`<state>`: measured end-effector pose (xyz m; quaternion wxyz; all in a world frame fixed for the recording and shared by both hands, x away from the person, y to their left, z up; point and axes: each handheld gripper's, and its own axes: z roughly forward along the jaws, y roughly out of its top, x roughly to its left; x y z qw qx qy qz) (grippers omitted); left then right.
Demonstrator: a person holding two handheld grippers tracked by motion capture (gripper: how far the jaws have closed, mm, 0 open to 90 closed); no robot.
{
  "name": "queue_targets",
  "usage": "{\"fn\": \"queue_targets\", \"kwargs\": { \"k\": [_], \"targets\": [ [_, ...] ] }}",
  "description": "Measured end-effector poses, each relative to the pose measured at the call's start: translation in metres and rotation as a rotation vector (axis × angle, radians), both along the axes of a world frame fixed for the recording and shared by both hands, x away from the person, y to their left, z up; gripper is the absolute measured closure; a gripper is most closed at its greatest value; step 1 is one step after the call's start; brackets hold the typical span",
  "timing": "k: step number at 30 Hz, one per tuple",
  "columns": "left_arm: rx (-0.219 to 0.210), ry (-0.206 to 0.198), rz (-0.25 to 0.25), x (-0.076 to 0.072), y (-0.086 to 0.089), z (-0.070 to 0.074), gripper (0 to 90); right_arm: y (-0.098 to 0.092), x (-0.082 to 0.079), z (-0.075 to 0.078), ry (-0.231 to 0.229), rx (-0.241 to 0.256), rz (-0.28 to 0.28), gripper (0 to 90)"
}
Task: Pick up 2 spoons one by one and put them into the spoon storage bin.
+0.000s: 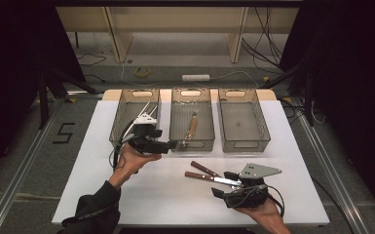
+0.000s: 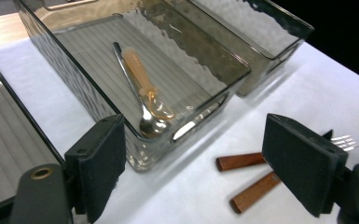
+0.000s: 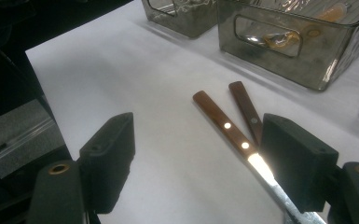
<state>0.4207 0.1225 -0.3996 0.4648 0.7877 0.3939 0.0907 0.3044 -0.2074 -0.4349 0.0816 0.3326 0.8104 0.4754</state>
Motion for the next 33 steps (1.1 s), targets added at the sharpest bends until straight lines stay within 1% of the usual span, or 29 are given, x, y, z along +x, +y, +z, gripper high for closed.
{"fn": "queue_targets", "kwargs": {
  "k": [2,3,6,9,12,16,17,18,27,30,32,33],
  "targets": [
    [0.005,-0.011,-0.013,-0.005,0.002,-0.002,20.7,0.000,0.000,0.000,0.004,-0.005,0.008,28.0],
    [0.005,-0.011,-0.014,-0.007,0.002,-0.003,20.5,0.000,0.001,0.000,0.006,-0.011,0.011,27.9],
    [-0.011,-0.010,-0.022,-0.015,0.005,-0.005,20.0,0.001,0.002,-0.001,0.012,-0.013,0.017,28.0],
    [-0.001,-0.020,-0.039,-0.023,0.008,-0.007,19.4,0.001,0.003,-0.001,0.014,-0.024,0.026,28.0],
    [-0.003,-0.026,-0.035,-0.030,0.015,-0.011,18.9,0.001,0.005,0.000,0.021,-0.027,0.026,28.0],
    [-0.012,-0.035,-0.025,-0.042,0.025,-0.016,18.6,0.002,0.009,0.002,0.020,-0.048,0.037,28.0],
    [-0.019,-0.035,-0.024,-0.044,0.027,-0.017,18.6,0.002,0.010,0.002,0.018,-0.055,0.039,28.0],
    [-0.022,-0.035,-0.029,-0.047,0.030,-0.018,18.6,0.001,0.011,0.003,0.020,-0.057,0.040,28.0],
    [-0.053,-0.066,-0.015,-0.065,0.039,-0.022,18.6,0.006,0.025,0.005,0.029,-0.130,0.061,28.7],
    [-0.053,-0.065,-0.014,-0.072,0.041,-0.024,18.6,0.009,0.030,0.005,0.035,-0.153,0.067,28.8],
    [-0.049,-0.078,-0.015,-0.076,0.043,-0.024,18.6,0.010,0.033,0.005,0.035,-0.173,0.074,28.7],
    [-0.047,-0.085,-0.014,-0.077,0.043,-0.024,18.6,0.011,0.035,0.006,0.043,-0.182,0.078,28.7]
  ]
}}
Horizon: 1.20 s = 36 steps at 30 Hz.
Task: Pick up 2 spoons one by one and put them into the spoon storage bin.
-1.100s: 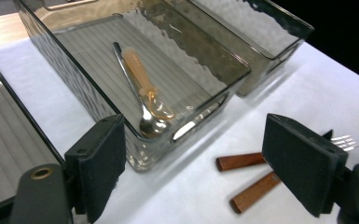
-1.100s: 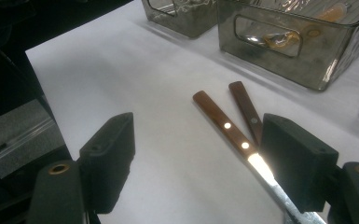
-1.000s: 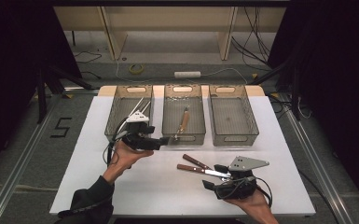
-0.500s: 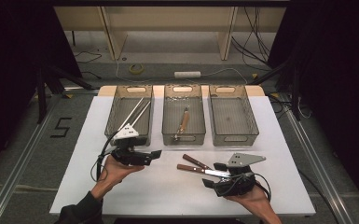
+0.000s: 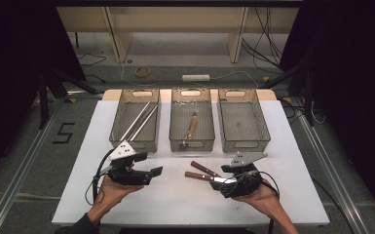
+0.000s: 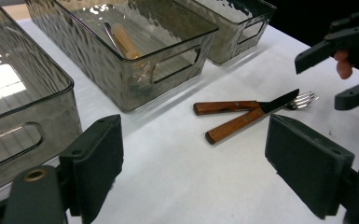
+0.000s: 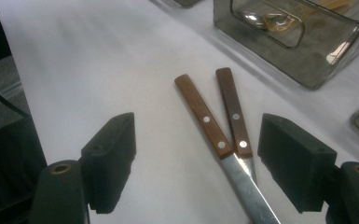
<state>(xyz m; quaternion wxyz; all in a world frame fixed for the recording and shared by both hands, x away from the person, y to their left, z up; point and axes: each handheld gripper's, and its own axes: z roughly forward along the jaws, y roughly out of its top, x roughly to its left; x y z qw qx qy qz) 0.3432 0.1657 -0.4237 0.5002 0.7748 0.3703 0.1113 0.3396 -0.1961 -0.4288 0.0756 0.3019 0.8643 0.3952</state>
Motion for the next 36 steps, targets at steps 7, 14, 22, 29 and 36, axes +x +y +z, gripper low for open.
{"fn": "queue_targets", "kwargs": {
  "k": [7,14,22,29,36],
  "targets": [
    [-0.016,-0.024,0.016,-0.007,0.005,-0.001,18.1,0.007,0.012,0.006,0.010,-0.060,0.032,29.1],
    [-0.019,-0.037,0.013,-0.011,0.007,0.000,17.3,0.013,0.024,0.005,0.033,-0.110,0.062,29.1],
    [-0.031,-0.046,0.017,-0.014,0.009,0.002,16.7,0.022,0.035,0.004,0.045,-0.170,0.094,29.1],
    [-0.040,-0.050,0.023,-0.014,0.008,0.003,16.7,0.032,0.039,0.000,0.056,-0.241,0.141,32.7],
    [-0.038,-0.055,0.017,-0.015,0.008,0.003,16.6,0.038,0.042,-0.007,0.068,-0.283,0.170,35.2]
  ]
}}
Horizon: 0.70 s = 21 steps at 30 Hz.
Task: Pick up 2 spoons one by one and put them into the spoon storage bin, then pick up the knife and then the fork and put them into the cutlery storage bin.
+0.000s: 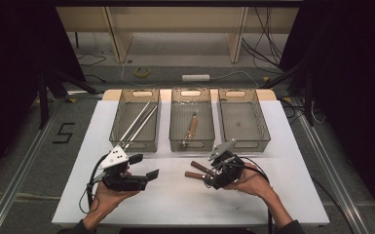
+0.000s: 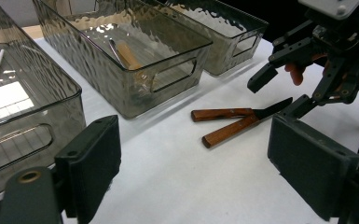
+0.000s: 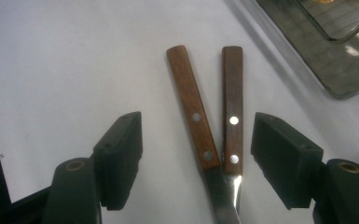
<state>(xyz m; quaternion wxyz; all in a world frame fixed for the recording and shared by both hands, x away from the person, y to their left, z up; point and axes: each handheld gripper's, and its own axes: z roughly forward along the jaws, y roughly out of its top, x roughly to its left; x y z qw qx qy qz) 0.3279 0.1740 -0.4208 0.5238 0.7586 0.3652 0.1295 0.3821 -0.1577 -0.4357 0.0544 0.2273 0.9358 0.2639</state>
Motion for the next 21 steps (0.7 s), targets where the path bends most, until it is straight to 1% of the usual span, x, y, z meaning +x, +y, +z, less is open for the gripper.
{"fn": "queue_targets", "kwargs": {
  "k": [2,5,10,17,18,21],
  "targets": [
    [-0.008,-0.003,0.003,-0.001,0.000,0.000,16.6,0.001,0.002,-0.002,0.007,-0.008,0.003,35.8],
    [-0.007,-0.006,0.003,-0.001,0.000,0.000,16.7,0.004,0.003,-0.004,0.015,-0.017,0.010,37.6],
    [-0.001,-0.011,-0.002,-0.002,-0.001,0.000,16.6,0.008,0.006,-0.009,0.018,-0.047,0.036,39.8],
    [0.005,-0.017,-0.008,-0.003,-0.002,0.001,16.6,0.012,0.008,-0.013,0.035,-0.076,0.039,44.7],
    [0.008,-0.017,-0.009,-0.003,-0.002,0.000,16.6,0.013,0.008,-0.013,0.031,-0.073,0.039,45.5],
    [0.011,-0.019,-0.010,-0.003,-0.003,0.001,16.6,0.014,0.009,-0.015,0.035,-0.085,0.049,47.5]
  ]
}}
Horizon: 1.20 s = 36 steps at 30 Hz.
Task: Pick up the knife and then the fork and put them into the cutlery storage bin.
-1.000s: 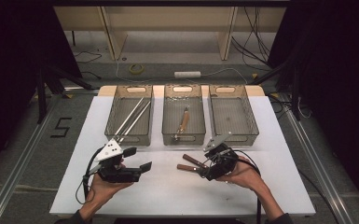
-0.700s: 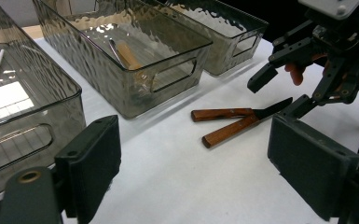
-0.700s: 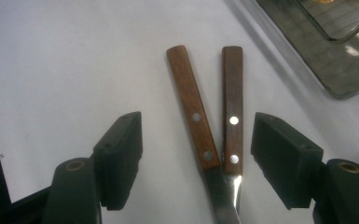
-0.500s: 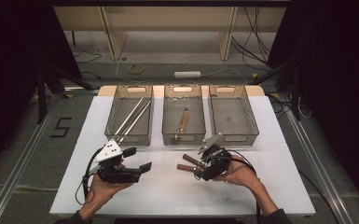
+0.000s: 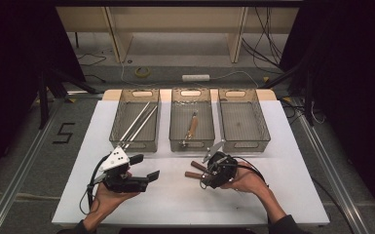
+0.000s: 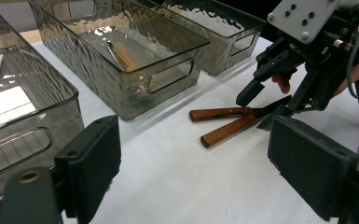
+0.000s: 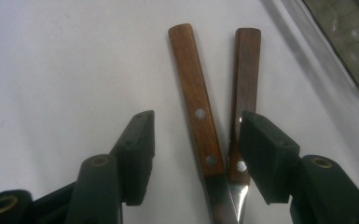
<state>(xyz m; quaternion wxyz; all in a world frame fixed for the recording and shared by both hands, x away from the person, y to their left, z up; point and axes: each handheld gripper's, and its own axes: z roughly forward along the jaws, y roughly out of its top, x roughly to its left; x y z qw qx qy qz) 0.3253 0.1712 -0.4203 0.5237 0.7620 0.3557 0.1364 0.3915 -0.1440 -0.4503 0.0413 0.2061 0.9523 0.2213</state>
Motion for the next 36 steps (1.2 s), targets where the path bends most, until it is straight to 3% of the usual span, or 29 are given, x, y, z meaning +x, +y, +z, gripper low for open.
{"fn": "queue_targets", "kwargs": {
  "k": [8,17,20,36],
  "targets": [
    [0.021,-0.010,-0.011,-0.002,-0.001,0.000,16.6,0.002,0.003,-0.003,-0.002,-0.023,0.019,52.3],
    [0.001,-0.012,-0.008,-0.005,0.002,0.001,16.6,0.007,0.003,-0.003,0.013,-0.031,0.033,58.2],
    [0.008,-0.012,-0.010,-0.005,0.001,0.000,16.6,0.008,0.005,-0.006,0.000,-0.047,0.054,58.8],
    [0.008,-0.010,-0.012,-0.005,0.001,0.000,16.6,0.009,0.008,-0.010,0.058,-0.092,0.056,64.9]
  ]
}}
